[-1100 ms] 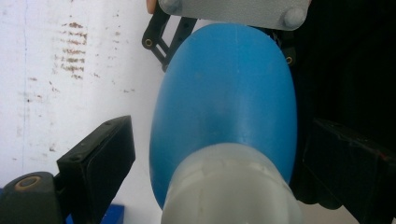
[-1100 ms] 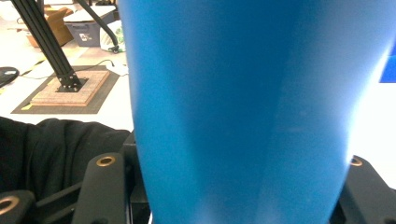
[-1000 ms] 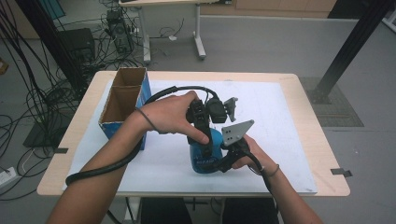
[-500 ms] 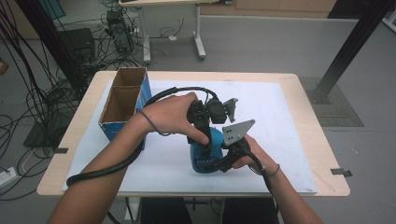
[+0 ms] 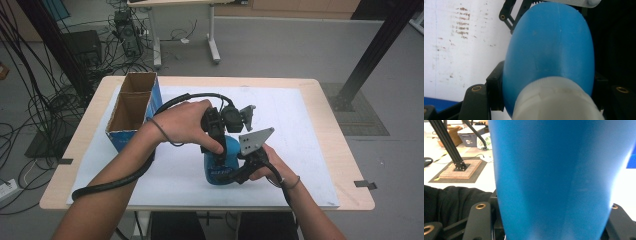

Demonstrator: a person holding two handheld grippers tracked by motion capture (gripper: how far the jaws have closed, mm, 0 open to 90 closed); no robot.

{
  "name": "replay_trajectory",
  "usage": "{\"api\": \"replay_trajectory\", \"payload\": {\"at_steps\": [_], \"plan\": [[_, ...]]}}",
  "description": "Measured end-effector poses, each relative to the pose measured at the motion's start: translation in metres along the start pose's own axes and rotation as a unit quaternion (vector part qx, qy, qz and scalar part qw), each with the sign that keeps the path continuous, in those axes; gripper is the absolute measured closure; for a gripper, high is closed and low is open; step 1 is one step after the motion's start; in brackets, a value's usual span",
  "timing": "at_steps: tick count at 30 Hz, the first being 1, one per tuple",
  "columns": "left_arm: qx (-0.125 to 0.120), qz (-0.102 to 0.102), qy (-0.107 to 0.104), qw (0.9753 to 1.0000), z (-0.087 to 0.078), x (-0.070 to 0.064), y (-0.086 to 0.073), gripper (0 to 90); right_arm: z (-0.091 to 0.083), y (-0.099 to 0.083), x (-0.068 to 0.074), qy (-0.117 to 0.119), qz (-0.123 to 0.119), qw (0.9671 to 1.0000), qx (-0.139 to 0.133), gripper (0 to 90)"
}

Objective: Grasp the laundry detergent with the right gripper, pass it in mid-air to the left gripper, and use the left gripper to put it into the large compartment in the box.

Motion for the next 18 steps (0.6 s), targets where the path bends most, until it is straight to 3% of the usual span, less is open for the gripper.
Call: {"api": "replay_trajectory", "payload": {"at_steps": [18], "plan": [[0.007, 0.000, 0.009, 0.9999, -0.0030, -0.0029, 0.0024, 37.1, -0.0013, 0.0014, 0.0002, -0.001, 0.000, 1.0000, -0.007, 40.7]]}}
Point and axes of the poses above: each handheld gripper's, and its own axes: z roughly forward along the jaws, y roughly out of its top, x roughly to its left, the point moved 1 cm from there along z, roughly forward along the jaws, and after that the axes turned 8 degrees about -y, right-handed, at the moved point
